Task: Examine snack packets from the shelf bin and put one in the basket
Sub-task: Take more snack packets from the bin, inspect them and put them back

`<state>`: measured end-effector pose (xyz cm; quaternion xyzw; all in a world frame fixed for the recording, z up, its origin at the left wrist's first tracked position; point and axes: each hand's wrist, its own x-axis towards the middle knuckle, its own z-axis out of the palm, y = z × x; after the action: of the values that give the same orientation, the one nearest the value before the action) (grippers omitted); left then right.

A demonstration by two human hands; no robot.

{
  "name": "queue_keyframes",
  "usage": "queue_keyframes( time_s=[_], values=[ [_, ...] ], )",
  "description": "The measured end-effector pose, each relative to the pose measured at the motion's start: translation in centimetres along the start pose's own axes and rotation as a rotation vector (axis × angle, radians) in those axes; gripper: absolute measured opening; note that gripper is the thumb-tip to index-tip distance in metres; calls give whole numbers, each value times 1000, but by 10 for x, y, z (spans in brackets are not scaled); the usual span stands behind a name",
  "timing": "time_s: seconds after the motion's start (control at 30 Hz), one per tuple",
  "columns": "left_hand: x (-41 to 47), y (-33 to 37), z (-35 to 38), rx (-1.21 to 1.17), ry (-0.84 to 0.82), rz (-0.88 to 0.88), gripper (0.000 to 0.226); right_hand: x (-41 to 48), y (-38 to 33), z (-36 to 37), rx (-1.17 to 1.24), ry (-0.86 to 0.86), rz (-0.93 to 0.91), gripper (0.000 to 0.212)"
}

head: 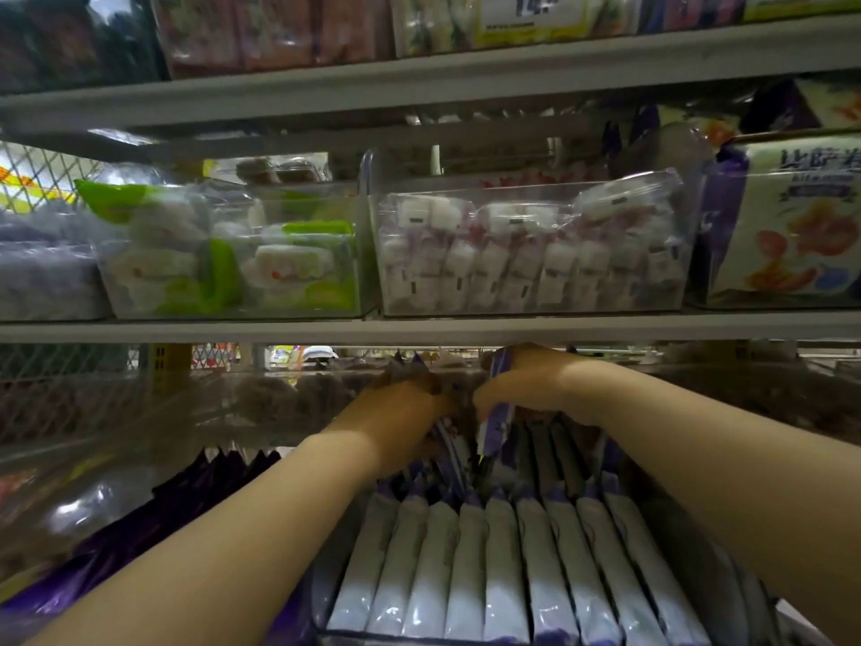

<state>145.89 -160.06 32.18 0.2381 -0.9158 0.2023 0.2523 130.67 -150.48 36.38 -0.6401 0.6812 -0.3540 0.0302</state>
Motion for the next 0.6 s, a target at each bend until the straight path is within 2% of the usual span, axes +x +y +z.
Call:
queue_keyframes(
  time_s=[0.1, 0.17, 0.3, 0.47, 0.6],
  values=[
    [2, -2, 1, -94, -2, -62, 33, 4, 0, 1, -2, -43, 10, 10],
    [6, 3, 1, -77, 10, -69, 29, 7, 1, 2, -13, -46, 13, 18],
    [5, 6, -1, -19, 116, -106, 41, 12, 3, 1, 17, -78, 28, 31],
    [1, 12, -6, 74, 148, -116, 52, 13, 2, 1, 106, -47, 55, 7],
    [0, 14, -7, 86, 119, -99, 57, 11, 2, 6, 170, 3, 15, 13]
  ],
)
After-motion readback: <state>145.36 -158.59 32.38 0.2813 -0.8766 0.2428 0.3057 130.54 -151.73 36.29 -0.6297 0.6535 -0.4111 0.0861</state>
